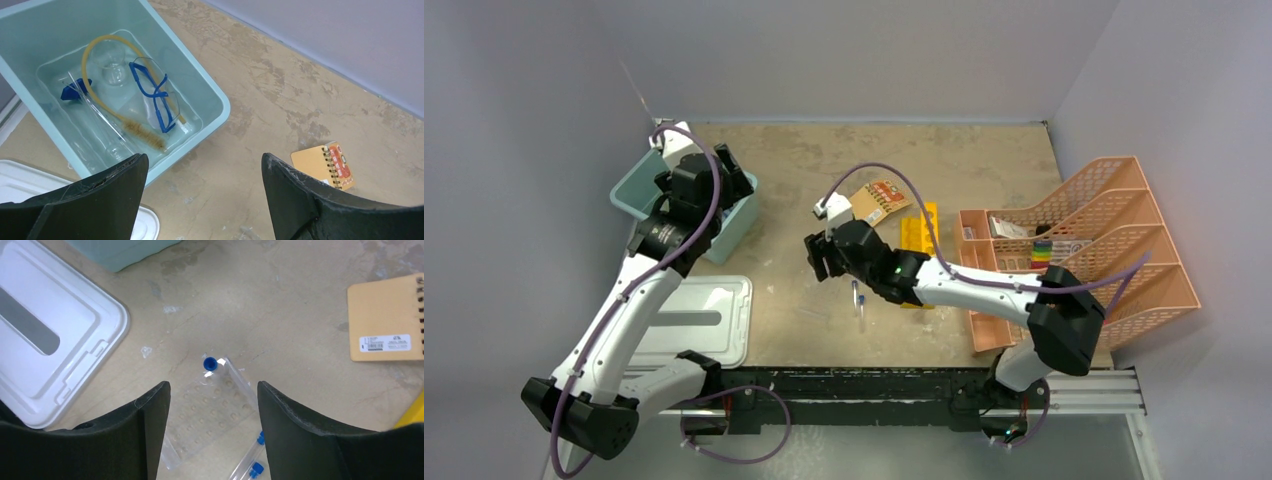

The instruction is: Organize the chemistry lab equipment

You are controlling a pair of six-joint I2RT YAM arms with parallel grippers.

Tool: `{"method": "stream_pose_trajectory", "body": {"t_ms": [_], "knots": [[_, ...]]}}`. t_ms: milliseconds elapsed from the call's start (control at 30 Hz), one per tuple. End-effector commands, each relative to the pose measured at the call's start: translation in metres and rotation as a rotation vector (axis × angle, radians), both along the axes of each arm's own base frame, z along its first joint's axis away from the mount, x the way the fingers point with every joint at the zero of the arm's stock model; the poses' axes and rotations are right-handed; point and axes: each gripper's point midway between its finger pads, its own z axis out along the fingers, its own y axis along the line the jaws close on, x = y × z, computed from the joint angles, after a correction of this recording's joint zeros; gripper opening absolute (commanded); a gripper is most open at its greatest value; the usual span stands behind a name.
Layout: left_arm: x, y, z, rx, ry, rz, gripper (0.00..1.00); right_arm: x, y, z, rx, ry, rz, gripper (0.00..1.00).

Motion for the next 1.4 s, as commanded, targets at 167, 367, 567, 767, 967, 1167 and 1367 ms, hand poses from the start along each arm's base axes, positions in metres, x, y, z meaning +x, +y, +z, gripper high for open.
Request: {"method": "stream_pose_trajectory", "body": {"t_ms": [167, 367, 567, 767, 967, 1167, 1367], "knots": [[-0.003, -0.037, -0.008, -0.13, -0.077, -0.201, 0.82, -0.007, -0.077, -0.015, -0.016, 0.365, -0.329, 0.54], [-0.014, -0.067, -0.034, -0.189, -0.025, -0.362, 0.76, -0.034, -0.085, -0.068, -0.15, 0.585, -0.368, 0.44], [-0.026, -0.07, -0.055, -0.224, -0.002, -0.387, 0.75, -0.028, -0.066, -0.092, -0.205, 0.64, -0.346, 0.4], [-0.032, -0.071, -0.061, -0.236, 0.013, -0.398, 0.75, -0.012, -0.061, -0.102, -0.241, 0.626, -0.408, 0.38], [-0.031, -0.071, -0.061, -0.228, 0.013, -0.399, 0.75, -0.008, -0.069, -0.112, -0.285, 0.621, -0.46, 0.35], [-0.03, -0.073, -0.066, -0.236, 0.025, -0.399, 0.75, -0.01, -0.071, -0.121, -0.295, 0.648, -0.474, 0.33], [-0.03, -0.073, -0.067, -0.237, 0.03, -0.4, 0.75, -0.006, -0.064, -0.133, -0.289, 0.653, -0.456, 0.26]]}}
